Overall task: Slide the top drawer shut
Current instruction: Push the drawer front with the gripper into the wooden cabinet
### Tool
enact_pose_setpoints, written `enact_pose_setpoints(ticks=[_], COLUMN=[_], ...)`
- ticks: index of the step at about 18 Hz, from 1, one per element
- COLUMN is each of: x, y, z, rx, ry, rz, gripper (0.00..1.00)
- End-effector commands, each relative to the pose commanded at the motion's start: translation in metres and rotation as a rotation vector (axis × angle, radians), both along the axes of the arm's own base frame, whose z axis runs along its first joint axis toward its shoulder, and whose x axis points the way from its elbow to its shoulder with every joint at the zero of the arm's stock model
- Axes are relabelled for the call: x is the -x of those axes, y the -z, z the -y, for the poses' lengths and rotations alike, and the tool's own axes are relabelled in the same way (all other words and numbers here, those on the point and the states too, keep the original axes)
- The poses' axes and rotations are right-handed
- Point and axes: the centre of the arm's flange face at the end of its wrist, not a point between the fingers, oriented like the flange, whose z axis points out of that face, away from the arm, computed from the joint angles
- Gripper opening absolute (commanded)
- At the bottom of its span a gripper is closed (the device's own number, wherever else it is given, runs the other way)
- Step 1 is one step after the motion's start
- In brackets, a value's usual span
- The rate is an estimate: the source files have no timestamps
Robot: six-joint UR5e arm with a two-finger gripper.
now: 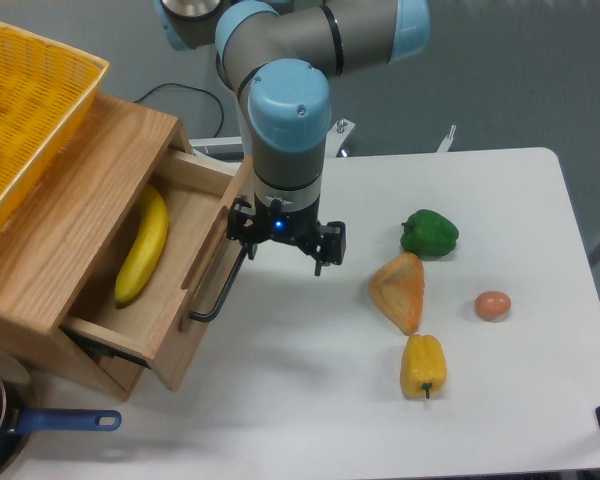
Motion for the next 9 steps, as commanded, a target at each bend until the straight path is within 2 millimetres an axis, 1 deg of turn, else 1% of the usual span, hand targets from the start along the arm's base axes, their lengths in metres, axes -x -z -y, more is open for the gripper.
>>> enact_pose_setpoints(ticks=[4,5,9], x=[-0.008,-0.012,-0.019], y=[0.002,0.000,-0.004], z=[-0.003,-0.004,-0.006], rx=[0.009,0.009,0.003], ry=[0.011,0.018,0.017], rz=[0.009,0.009,0.010], gripper=[1.00,1.00,1.00])
